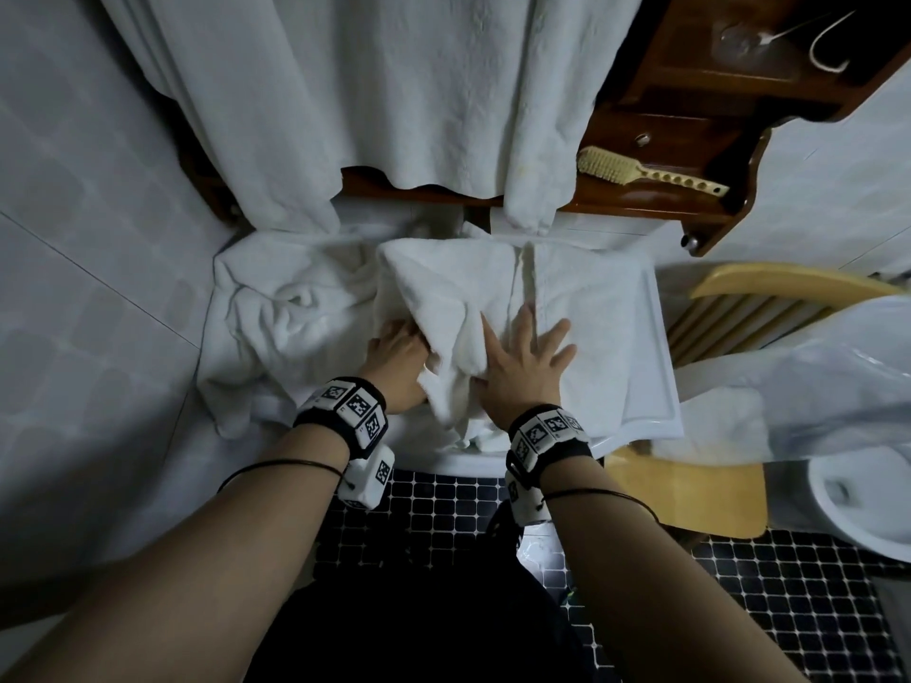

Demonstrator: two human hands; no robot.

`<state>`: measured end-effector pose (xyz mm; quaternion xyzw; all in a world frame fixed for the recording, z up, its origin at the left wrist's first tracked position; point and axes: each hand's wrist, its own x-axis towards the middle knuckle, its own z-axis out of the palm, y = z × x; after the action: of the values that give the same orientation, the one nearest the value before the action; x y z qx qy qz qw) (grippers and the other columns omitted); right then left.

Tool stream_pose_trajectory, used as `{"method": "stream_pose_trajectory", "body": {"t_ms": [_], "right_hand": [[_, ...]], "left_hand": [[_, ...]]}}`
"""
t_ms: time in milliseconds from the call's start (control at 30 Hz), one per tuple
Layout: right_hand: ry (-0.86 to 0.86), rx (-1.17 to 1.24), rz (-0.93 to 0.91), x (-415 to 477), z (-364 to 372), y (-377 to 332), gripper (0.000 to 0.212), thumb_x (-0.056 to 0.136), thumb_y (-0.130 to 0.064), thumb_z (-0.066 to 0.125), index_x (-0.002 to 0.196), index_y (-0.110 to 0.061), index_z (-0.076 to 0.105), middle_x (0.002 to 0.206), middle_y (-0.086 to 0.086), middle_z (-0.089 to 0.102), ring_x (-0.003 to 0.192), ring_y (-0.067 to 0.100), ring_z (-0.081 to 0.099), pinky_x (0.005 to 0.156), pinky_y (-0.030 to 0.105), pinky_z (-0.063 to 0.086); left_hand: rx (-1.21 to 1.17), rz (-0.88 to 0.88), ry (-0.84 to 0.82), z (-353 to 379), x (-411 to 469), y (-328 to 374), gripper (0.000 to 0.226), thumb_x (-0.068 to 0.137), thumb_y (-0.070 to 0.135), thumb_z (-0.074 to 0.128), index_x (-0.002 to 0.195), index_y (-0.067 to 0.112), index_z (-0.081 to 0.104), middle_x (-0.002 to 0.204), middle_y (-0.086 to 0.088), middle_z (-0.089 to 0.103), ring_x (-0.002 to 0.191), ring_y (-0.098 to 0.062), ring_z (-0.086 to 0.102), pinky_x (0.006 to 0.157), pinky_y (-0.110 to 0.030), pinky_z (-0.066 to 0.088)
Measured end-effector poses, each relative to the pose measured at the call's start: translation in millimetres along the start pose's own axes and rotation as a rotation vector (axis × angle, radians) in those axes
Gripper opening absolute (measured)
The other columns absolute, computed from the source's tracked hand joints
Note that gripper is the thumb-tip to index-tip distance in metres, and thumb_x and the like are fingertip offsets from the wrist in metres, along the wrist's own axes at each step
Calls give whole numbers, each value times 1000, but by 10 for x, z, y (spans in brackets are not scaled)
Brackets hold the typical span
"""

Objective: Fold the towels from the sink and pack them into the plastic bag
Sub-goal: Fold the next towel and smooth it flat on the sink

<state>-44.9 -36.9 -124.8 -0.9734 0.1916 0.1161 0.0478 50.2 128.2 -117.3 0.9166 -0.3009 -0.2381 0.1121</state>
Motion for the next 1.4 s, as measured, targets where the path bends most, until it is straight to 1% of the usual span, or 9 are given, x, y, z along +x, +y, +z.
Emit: {"method": "stream_pose_trajectory", "body": {"t_ms": [200,367,700,833,933,1100,1200,1300,1400], "right_hand": [[30,346,44,129,-230,160,80,83,-41,46,161,-39,31,160,9,42,146,58,20,115,75,24],[40,488,123,180,-391,189,60,82,-46,37,125,-17,67,121,11,69,125,47,42,105,64,39],[-14,737,325,123,-658,109,56,99,-56,25,97,-9,56,100,15,54,133,42,40,114,61,32],[-27,785,366,141,-739,64,50,107,-49,22,95,-13,54,115,23,61,138,45,37,117,62,29],[-33,820,387,152,-768,61,63,111,-44,18,125,0,61,140,26,58,145,44,33,121,61,23],[6,834,394,229,-764,82,67,111,-45,16,140,2,53,140,30,57,137,45,45,117,58,33],[48,824,386,259,-790,78,64,111,-45,16,132,0,57,134,30,60,131,46,50,113,58,37],[151,738,300,247,-821,51,46,112,-38,22,99,-8,55,117,29,66,115,47,58,102,56,44],[267,688,261,215,-858,53,39,110,-30,33,81,-10,50,100,27,68,96,45,62,81,43,42]], "left_hand": [[-133,-22,80,-43,75,-51,55,102,17,58,154,6,46,160,-14,40,146,-40,34,115,-55,36],[-471,-88,309,-175,48,-36,21,94,-11,51,105,-4,67,101,-18,69,92,-28,62,77,-28,41],[-453,74,254,-322,195,-28,20,77,24,86,92,25,73,98,-1,74,92,-20,70,78,-29,51],[-459,-230,267,-323,345,-59,30,98,37,61,72,21,65,79,-8,72,78,-31,69,67,-37,52],[-369,-443,127,-349,418,-115,51,99,57,40,106,16,70,101,-14,72,74,-28,63,61,-32,43],[-222,-339,619,-403,334,70,22,92,36,72,88,16,63,90,-8,69,82,-29,66,70,-40,53],[-362,19,230,-423,320,260,33,93,26,71,62,20,60,57,4,61,54,-16,59,59,-32,48],[-344,114,-263,-319,356,411,18,95,27,77,110,17,77,97,5,79,86,-14,74,81,-29,60],[-65,260,-179,-130,433,401,48,94,32,74,140,26,62,141,1,64,127,-19,59,113,-34,45]]}}
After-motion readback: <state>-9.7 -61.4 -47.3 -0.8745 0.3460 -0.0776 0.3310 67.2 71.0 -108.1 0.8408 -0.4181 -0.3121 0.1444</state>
